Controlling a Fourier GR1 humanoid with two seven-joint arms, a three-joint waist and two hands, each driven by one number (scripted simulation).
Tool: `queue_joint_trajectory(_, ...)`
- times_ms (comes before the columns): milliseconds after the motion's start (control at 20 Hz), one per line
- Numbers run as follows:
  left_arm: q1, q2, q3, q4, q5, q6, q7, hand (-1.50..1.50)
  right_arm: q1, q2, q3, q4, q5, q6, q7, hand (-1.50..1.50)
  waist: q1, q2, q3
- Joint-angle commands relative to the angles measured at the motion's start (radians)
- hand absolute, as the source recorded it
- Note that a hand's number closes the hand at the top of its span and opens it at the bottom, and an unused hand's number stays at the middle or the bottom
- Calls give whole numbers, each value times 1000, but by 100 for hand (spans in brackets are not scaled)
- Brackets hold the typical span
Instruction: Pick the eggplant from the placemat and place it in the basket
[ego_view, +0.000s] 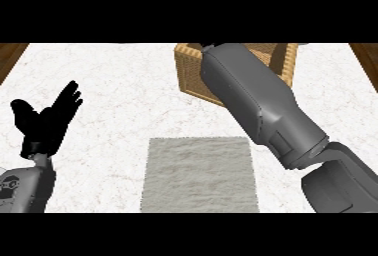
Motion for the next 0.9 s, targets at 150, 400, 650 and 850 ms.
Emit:
queue_joint_trajectory(150, -5, -2, -11, -54, 7, -7, 69, 0, 29, -56, -98, -37, -42, -19, -159, -150, 7, 0, 1)
queue_joint_trajectory(400, 42, 5, 18, 14, 6, -24, -33, 0, 62, -68, -155, -63, -42, -163, -163, -150, 1, 0, 0)
queue_joint_trajectory(650, 59, 28, 31, -11, 18, -39, -7, 0, 135, -146, -252, -210, -98, -282, -172, -150, -31, -14, 2)
queue_joint_trajectory(850, 48, 40, 64, -11, 42, -35, 12, 0, 213, -175, -304, -352, -133, -283, -163, -150, -52, -24, 2)
